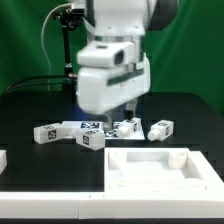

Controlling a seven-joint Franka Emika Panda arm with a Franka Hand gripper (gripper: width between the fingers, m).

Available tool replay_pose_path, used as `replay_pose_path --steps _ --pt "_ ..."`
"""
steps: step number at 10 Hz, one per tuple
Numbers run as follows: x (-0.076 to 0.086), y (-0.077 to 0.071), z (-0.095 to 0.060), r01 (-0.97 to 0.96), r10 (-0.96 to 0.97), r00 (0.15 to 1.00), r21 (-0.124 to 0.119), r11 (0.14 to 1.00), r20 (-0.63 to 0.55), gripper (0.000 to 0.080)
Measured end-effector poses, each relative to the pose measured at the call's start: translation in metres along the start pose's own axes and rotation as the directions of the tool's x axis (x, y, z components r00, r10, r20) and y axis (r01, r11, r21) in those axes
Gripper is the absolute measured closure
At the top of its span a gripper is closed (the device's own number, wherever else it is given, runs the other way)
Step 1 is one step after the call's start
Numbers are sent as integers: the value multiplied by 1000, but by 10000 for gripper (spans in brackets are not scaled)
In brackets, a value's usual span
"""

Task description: Assemble one leg

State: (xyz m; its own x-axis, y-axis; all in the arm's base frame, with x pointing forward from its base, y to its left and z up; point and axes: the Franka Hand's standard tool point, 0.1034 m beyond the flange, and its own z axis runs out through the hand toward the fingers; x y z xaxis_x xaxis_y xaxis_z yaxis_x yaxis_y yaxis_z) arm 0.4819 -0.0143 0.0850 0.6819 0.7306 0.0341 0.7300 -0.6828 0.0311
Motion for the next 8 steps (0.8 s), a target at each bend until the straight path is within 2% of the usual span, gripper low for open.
replay_pose_path --steps 1,2,3,7,8 --pt "-9 7 -7 -127 127 992 -8 992 6 151" --pt "-21 18 -12 -172 172 985 -12 985 8 151" --pt "-32 22 -8 -240 240 971 3 971 6 151" --pt "-26 17 -7 -474 474 880 18 880 1 151" --pt "-28 18 -6 -476 476 879 18 879 2 151"
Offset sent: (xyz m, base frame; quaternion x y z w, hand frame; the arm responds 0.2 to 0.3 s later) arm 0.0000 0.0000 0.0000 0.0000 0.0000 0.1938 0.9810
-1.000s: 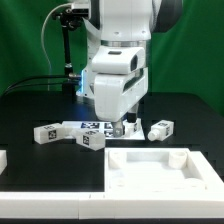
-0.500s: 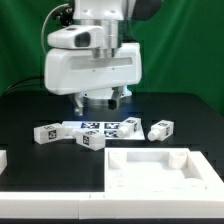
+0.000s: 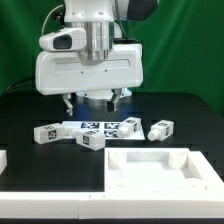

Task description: Assemble one leg

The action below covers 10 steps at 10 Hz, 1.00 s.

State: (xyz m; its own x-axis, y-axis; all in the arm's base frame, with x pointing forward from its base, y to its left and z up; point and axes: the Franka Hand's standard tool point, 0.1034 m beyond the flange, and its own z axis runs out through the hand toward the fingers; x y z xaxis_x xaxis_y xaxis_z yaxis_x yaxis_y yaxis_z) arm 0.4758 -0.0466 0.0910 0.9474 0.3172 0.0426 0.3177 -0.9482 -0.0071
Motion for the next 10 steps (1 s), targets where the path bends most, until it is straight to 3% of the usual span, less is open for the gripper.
replay_pose_path --steps 1,2,3,4,5,8,9,10 --pt "-12 12 2 -15 15 1000 7 1000 10 151" --pt "-29 34 2 -50 49 998 16 999 33 151" --pt "-41 52 2 -91 91 995 9 996 39 151" --pt "-49 61 4 -166 166 985 13 986 44 151" --pt "-55 67 6 -277 275 960 30 961 47 151" --pt "-51 61 7 -460 459 887 33 887 48 151" --pt "-56 62 11 -540 537 842 45 841 59 151" --pt "-74 69 26 -674 667 738 57 737 104 151"
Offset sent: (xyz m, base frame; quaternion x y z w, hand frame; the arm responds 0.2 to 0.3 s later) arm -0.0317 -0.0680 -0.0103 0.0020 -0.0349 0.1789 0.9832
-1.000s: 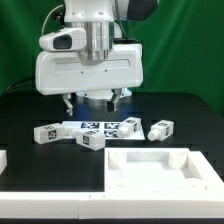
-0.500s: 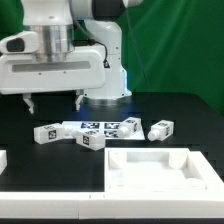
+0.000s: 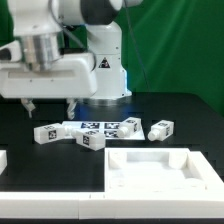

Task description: Assemble one leg

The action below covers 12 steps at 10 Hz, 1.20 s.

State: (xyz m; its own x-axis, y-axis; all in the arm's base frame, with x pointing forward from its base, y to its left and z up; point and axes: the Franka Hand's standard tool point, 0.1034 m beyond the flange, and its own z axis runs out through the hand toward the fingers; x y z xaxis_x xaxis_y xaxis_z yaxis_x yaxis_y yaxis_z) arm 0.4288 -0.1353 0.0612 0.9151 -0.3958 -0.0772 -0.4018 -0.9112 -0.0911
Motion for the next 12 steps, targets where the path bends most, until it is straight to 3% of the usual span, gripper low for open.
replay_pose_path --steps 1,2,3,6,7,8,10,12 --pt "0 10 5 -144 143 988 9 990 58 151" --pt "7 13 2 -222 215 969 45 974 122 151" --pt "17 18 3 -313 304 946 76 947 110 151" --pt "8 16 7 -309 289 939 85 947 187 151" --pt "0 25 8 -340 286 893 104 935 347 151" --pt "1 34 9 -375 287 836 105 921 468 151" --pt "-15 32 20 -407 247 697 87 909 673 151" --pt "-18 29 23 -400 185 596 89 912 781 151"
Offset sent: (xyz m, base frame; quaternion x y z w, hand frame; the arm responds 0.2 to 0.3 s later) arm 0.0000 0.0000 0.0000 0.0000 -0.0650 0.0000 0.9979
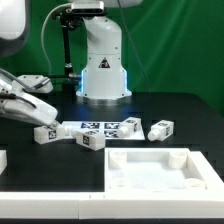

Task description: Assemble one leg

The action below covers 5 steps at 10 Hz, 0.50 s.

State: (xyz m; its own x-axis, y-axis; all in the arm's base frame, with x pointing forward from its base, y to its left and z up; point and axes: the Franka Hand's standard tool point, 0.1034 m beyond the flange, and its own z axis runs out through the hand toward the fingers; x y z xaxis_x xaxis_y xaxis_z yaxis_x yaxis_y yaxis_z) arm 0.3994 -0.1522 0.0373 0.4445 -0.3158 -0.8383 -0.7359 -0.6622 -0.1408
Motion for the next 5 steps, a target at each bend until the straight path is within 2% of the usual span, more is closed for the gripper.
replay_pose_path --steps 1,2,4,5 --pt "6 1 1 -1 1 1000 -4 1000 28 151" --pt "5 4 2 -4 5 999 -5 1000 39 151" --pt "9 23 9 -43 43 996 -4 999 81 151" --pt "11 27 8 -50 51 995 -5 999 84 151"
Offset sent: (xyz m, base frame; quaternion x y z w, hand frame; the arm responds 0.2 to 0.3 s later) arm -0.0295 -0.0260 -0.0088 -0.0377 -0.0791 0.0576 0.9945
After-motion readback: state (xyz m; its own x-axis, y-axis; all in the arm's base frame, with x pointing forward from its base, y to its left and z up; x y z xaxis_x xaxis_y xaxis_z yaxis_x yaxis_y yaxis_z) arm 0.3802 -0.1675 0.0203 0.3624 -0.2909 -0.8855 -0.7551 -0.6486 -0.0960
